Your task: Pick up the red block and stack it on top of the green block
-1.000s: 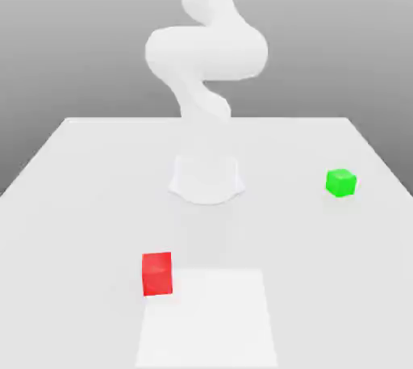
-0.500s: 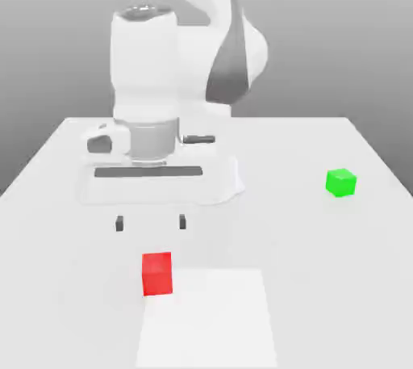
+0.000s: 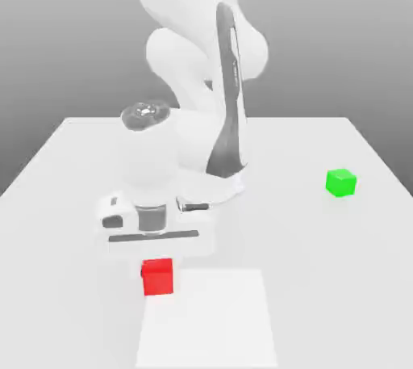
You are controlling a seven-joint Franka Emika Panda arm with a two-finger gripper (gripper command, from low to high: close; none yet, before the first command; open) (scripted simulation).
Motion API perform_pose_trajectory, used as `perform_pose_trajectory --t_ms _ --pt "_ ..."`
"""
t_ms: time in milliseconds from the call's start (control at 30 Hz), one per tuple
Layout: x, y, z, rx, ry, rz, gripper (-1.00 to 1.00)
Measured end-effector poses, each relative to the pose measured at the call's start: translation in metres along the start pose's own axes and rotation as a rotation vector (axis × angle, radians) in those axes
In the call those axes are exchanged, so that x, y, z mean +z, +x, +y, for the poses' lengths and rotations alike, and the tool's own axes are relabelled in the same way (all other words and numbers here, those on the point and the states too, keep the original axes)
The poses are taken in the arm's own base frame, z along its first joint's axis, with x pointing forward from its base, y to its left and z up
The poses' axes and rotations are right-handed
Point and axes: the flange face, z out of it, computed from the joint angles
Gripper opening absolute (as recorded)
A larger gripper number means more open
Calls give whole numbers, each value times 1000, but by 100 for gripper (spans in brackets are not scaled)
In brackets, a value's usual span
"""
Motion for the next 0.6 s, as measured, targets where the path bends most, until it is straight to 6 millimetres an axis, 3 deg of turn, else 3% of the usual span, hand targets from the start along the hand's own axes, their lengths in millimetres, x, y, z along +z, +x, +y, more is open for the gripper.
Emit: perform_pose_trajectory --t_ms 200,400,600 --pt "-49 0 1 3 1 -1 -100" --pt "-65 -51 -75 -373 10 -4 -100" --pt "-73 -134 -144 -822 18 -7 -100"
